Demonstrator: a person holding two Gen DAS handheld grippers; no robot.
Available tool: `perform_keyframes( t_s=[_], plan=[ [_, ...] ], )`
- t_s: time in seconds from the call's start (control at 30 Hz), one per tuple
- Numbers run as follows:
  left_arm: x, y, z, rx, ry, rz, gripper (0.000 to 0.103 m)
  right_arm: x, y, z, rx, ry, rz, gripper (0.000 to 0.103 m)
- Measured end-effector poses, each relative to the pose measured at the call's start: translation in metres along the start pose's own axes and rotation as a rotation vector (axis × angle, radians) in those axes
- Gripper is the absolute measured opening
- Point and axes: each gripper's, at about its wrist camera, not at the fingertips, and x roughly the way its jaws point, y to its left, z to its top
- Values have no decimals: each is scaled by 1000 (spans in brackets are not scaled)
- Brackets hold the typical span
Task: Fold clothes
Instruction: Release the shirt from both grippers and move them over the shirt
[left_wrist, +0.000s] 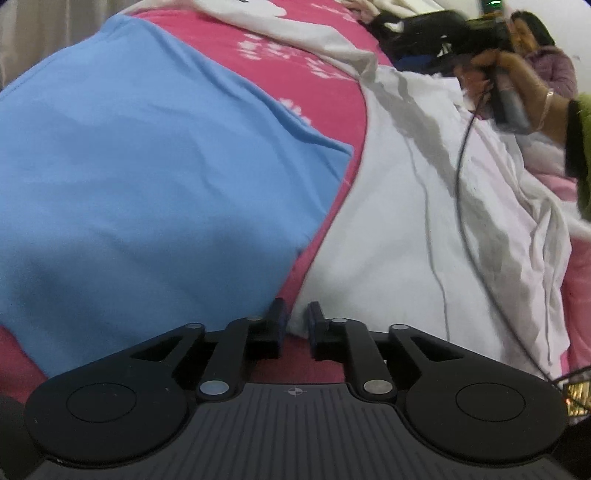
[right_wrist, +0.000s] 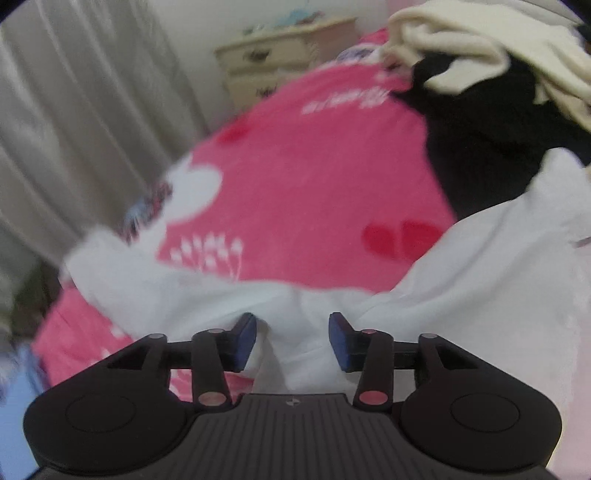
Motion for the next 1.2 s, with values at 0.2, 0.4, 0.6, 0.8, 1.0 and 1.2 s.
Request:
perform_keyframes(
  t_s=[0.2, 0.4, 0.6, 0.8, 1.0, 1.2],
  plan=[
    [-29, 0, 1, 36, -79, 48, 19, -119, -44, 25, -53, -99, 1, 47],
    [-19, -21, 27, 60, -107, 47, 21, -288, -88, -14, -55, -292, -49, 41],
    [25, -66, 53, 156, -34, -74, 25, -382, -115, -132, 67, -383, -131, 41],
    [73, -132, 54, 349, 107, -195, 25, -359, -135, -241, 190, -241, -274, 42],
    [104, -189, 38, 517, 203, -222, 25, -302, -137, -303, 156, -85, -359, 43],
    [113, -221, 18, 575, 235, -256, 25, -263, -120, -328, -32, 11, -402, 43]
  ],
)
